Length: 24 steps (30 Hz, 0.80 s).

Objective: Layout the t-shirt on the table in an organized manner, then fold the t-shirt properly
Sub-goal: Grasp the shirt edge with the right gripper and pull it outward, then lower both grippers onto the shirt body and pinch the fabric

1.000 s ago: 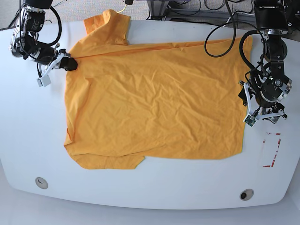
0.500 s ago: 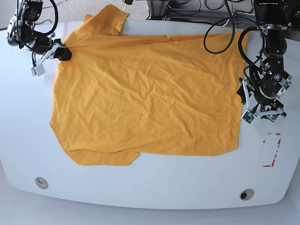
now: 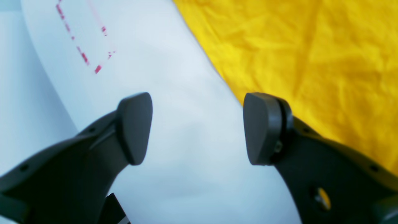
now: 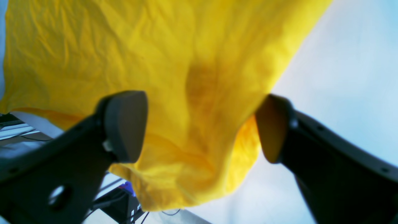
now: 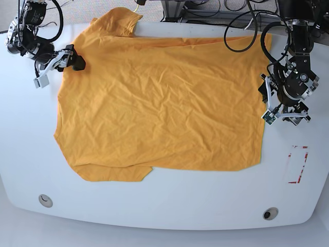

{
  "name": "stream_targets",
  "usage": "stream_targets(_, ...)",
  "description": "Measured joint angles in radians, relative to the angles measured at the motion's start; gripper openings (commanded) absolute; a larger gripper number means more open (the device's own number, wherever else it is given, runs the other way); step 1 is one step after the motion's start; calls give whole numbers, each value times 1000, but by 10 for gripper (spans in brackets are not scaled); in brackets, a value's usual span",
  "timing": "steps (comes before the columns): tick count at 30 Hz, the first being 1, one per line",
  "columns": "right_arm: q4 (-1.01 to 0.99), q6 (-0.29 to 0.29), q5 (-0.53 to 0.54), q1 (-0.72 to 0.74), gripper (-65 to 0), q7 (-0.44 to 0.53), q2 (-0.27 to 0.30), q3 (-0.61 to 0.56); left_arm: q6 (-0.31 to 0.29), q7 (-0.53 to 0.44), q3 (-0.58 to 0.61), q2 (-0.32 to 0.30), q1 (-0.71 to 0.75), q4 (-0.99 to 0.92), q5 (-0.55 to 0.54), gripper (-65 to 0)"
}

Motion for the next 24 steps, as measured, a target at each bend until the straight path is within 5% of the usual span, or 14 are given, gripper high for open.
stream_targets(11,156,2,-3,66,0,-7,2,-8,-16,-1,-69,61,0,2,3,-221)
stream_targets(19,191,1,-4,163,0,2,-4,-216,-16,-8,-66,78,17,2,7,-222)
stream_targets(24,185,-2,-187,182,-36,6,-49,-275,-15,-5,-38,72,24,-2,17,-224)
